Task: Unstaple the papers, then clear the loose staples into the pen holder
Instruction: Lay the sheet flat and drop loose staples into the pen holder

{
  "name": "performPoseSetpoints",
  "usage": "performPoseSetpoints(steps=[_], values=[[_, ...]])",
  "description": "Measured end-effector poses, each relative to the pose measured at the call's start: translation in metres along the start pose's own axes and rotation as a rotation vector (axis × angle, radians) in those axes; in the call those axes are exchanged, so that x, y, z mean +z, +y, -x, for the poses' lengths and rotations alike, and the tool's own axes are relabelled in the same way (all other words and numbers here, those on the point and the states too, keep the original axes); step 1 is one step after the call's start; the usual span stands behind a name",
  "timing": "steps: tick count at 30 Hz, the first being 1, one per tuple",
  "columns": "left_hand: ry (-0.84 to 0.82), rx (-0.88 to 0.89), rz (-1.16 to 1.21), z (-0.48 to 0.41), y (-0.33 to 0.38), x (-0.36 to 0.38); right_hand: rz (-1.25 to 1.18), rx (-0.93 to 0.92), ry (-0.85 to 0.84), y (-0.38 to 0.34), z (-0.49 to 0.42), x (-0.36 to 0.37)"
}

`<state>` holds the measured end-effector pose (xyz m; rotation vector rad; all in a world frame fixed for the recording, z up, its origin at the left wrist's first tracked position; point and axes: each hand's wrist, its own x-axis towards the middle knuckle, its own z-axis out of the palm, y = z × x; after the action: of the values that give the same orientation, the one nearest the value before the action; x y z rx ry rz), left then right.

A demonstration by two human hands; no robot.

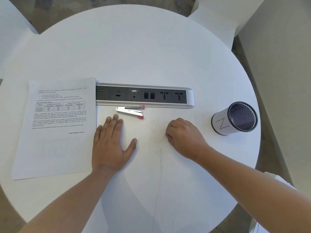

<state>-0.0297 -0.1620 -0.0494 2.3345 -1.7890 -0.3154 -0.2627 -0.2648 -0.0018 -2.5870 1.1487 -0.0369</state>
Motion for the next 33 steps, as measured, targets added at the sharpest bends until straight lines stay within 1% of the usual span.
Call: performPoseSetpoints(steps=[2, 4, 5, 7, 9, 11, 15, 18, 22, 26, 30, 33], values=[[0.003, -0.001, 0.001, 0.000, 0.000, 0.000, -0.056, 0.072, 0.022, 0.005, 0.001, -0.008], [0.002, 0.001, 0.001, 0.000, 0.000, 0.000, -0.139, 0.175, 0.090, 0.011, 0.000, -0.016], [0.001, 0.002, 0.002, 0.000, 0.001, 0.000, -0.151, 0.229, 0.099, 0.012, -0.001, -0.020], [0.000, 0.001, 0.001, 0.000, 0.000, 0.000, -0.135, 0.285, 0.018, 0.013, -0.004, -0.023], [-0.006, -0.003, -0.004, 0.001, -0.001, 0.000, -0.103, 0.267, -0.091, 0.007, -0.005, -0.021], [-0.007, -0.008, 0.000, 0.001, -0.001, 0.000, -0.047, 0.226, -0.151, 0.000, -0.006, -0.019], [0.000, -0.007, 0.006, 0.000, 0.000, 0.000, 0.066, 0.171, -0.184, -0.009, -0.005, -0.009], [-0.001, -0.009, -0.001, 0.000, 0.000, 0.001, 0.103, 0.201, -0.227, -0.018, -0.004, -0.007], [0.002, -0.007, 0.006, 0.000, 0.000, 0.001, 0.150, 0.190, -0.275, -0.030, -0.007, -0.020], [0.004, -0.006, 0.009, 0.001, 0.000, 0.000, 0.161, 0.204, -0.291, -0.041, -0.011, -0.023], [0.011, -0.003, 0.015, 0.001, 0.002, -0.001, 0.160, 0.275, -0.276, -0.043, -0.016, -0.018], [0.009, -0.004, 0.014, 0.001, 0.001, 0.000, 0.137, 0.283, -0.249, -0.041, -0.017, -0.011]])
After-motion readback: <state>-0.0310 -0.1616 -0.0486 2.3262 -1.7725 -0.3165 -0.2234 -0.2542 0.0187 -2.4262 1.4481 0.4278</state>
